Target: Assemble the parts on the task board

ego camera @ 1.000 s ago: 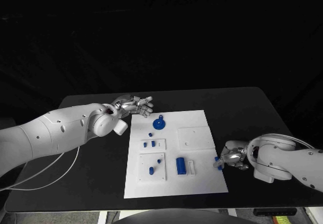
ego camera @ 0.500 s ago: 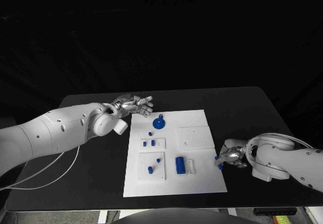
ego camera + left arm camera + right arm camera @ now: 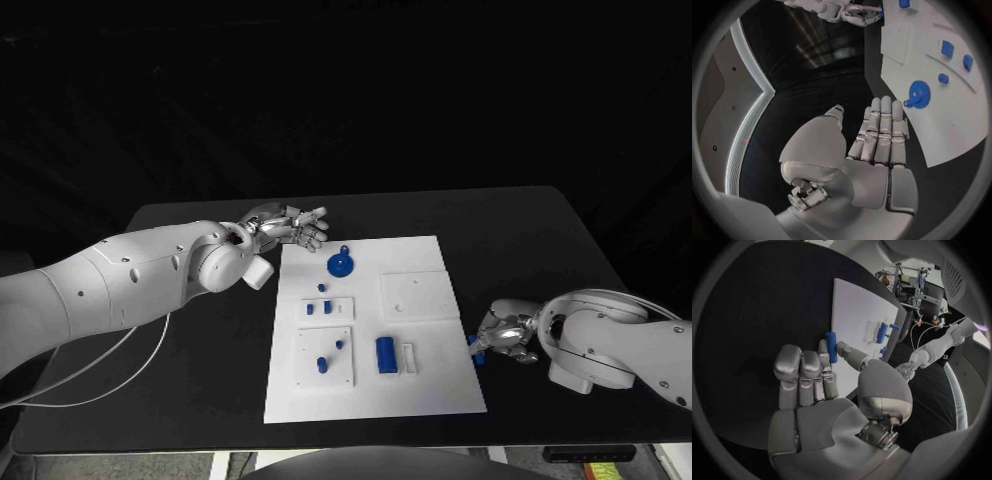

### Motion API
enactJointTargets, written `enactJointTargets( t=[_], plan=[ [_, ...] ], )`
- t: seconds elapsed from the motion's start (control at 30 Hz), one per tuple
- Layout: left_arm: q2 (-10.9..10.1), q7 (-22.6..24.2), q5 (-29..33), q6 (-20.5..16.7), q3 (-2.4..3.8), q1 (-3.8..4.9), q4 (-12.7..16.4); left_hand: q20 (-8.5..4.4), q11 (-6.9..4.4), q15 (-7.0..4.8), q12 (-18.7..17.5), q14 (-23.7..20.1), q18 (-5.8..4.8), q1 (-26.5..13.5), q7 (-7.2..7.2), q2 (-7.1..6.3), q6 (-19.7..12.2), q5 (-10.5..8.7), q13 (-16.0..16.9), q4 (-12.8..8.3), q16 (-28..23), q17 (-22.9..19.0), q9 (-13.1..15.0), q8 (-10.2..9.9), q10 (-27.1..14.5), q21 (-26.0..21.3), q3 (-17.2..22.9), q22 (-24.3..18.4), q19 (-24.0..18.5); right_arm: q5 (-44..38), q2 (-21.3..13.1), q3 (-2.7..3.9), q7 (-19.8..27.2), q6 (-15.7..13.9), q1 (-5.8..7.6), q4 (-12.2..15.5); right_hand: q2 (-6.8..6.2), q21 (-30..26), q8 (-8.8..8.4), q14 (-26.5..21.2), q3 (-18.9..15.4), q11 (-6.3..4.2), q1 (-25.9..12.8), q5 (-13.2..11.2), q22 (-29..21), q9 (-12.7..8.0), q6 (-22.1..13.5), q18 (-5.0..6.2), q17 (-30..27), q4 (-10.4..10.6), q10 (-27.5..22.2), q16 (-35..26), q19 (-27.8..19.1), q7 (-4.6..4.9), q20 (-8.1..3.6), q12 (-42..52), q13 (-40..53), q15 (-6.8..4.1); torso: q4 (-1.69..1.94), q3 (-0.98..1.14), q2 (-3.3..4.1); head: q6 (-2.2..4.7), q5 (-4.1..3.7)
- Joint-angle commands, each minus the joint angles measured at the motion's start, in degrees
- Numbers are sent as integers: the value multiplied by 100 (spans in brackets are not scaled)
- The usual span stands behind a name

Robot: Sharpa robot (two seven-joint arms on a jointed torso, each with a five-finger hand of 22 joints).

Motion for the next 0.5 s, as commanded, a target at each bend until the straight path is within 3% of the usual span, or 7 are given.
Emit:
enactJointTargets(
  t=[0.03,0.13,0.3,0.37,0.5],
  plan=[
    [10,22,27,97,3,3,6,1,13,12,17,35,57,-40,-7,11,-50,-20,-6,0,-28,7,-9,33,-8,-30,32,6,35,112,-61,4,-124,-11,-6,-40,65,25,28,-10,38,-11,24,36,34,19,42,654,-7,-23,47,-9,8,11,29,21,6,-33,-7,-3,-2,12,-13],
    [17,24,27,101,3,3,1,1,13,12,17,35,57,-41,-7,11,-50,-21,-6,1,-28,7,-10,33,-8,-31,32,6,35,164,-94,46,-133,-22,64,-19,66,25,28,-9,40,-12,22,36,34,18,44,654,-7,-27,48,-9,9,11,29,20,7,-34,-6,-2,-3,23,-11],
    [17,27,27,98,2,2,-10,1,13,12,17,35,57,-43,-6,12,-50,-22,-6,2,-29,7,-10,33,-9,-32,32,7,35,170,-133,185,-131,-9,207,118,71,27,28,-9,47,-13,20,36,33,17,48,654,-8,-39,51,-8,12,9,28,20,7,-35,0,5,-1,26,-6],
    [19,30,27,89,2,2,-10,1,13,12,17,35,56,-44,-6,12,-50,-22,-6,2,-29,8,-10,33,-9,-33,32,8,35,240,-145,201,-155,-41,303,214,73,28,29,-8,50,-14,19,36,33,17,50,654,-8,-44,51,-8,12,9,28,20,8,-36,3,3,1,32,-12],
    [20,28,27,93,2,2,4,2,13,12,18,35,56,-44,-6,11,-50,-22,-6,1,-30,8,-11,33,-9,-33,32,8,35,385,-122,201,-201,-91,333,350,73,28,29,-8,50,-14,15,36,33,17,51,654,-8,-46,52,-8,13,9,28,19,8,-36,7,-2,4,33,-6]
  ],
)
